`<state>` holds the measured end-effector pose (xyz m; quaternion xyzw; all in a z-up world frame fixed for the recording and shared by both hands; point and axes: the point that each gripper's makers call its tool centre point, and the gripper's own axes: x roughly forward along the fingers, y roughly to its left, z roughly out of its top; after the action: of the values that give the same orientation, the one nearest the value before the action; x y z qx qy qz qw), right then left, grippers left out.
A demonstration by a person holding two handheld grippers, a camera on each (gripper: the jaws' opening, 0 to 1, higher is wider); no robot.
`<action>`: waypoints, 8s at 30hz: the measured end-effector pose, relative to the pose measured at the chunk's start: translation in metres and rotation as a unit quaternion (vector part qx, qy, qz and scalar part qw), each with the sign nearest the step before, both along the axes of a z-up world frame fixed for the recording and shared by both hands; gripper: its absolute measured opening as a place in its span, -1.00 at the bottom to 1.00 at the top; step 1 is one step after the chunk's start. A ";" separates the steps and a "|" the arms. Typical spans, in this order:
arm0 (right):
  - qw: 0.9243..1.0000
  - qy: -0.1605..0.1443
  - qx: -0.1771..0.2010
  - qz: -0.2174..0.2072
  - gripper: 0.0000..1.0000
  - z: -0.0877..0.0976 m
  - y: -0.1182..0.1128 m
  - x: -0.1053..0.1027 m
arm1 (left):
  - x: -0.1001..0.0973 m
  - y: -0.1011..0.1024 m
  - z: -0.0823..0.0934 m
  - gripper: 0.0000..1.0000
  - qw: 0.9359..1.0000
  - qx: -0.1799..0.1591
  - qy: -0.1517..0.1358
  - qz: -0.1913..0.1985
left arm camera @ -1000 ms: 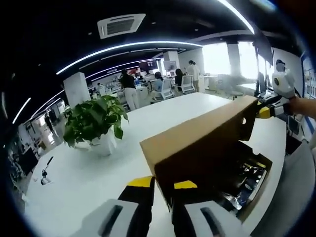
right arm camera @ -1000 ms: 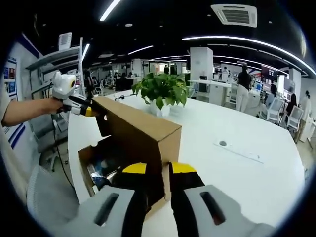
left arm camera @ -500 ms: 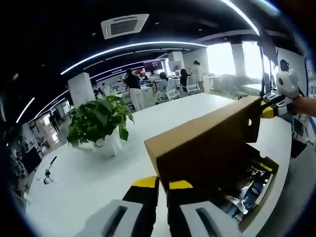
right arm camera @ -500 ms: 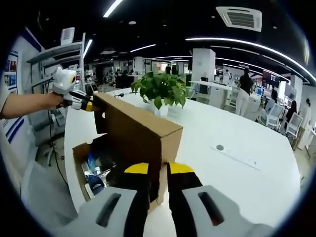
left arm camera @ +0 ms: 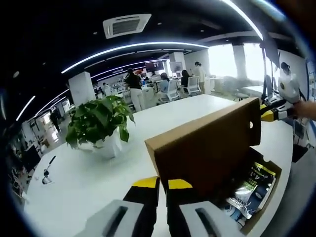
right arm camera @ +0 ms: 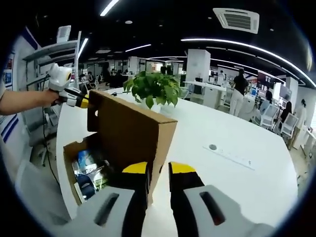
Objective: Operate the shoe box by opening the lid, removing the specified soft item, and placing it in the target area until the item is outside and the box remains undamaged.
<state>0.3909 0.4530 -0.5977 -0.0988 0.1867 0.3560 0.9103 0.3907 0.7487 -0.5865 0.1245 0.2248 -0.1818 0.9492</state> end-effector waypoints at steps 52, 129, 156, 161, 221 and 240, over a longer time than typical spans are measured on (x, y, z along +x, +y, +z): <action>0.998 0.046 -0.044 0.007 -0.98 -0.071 0.005 0.002 | 0.063 0.003 -0.032 -0.90 0.999 -0.025 0.025 0.027; 0.992 0.102 -0.068 -0.010 -0.91 -0.092 0.005 0.027 | 0.010 0.003 -0.099 -0.92 0.988 -0.045 0.132 0.072; 0.986 0.126 -0.080 0.077 -0.69 -0.069 0.011 -0.010 | -0.024 -0.014 -0.077 -0.58 0.988 -0.036 0.136 0.062; 0.979 0.145 -0.091 0.112 -0.62 -0.070 0.018 -0.019 | -0.034 -0.017 -0.073 -0.49 0.989 -0.036 0.132 0.061; 0.899 0.229 -0.263 0.264 -0.79 -0.135 0.057 -0.047 | -0.123 -0.099 -0.118 -0.36 0.959 -0.119 0.249 -0.067; 0.897 0.194 -0.278 0.283 -1.00 -0.132 0.057 -0.052 | -0.126 -0.113 -0.137 -0.39 0.937 -0.145 0.307 -0.084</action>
<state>0.3394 0.5100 -0.7293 -0.3255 0.4152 0.5440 0.6524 0.2651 0.6357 -0.7240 -0.0575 0.4655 -0.3207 0.8229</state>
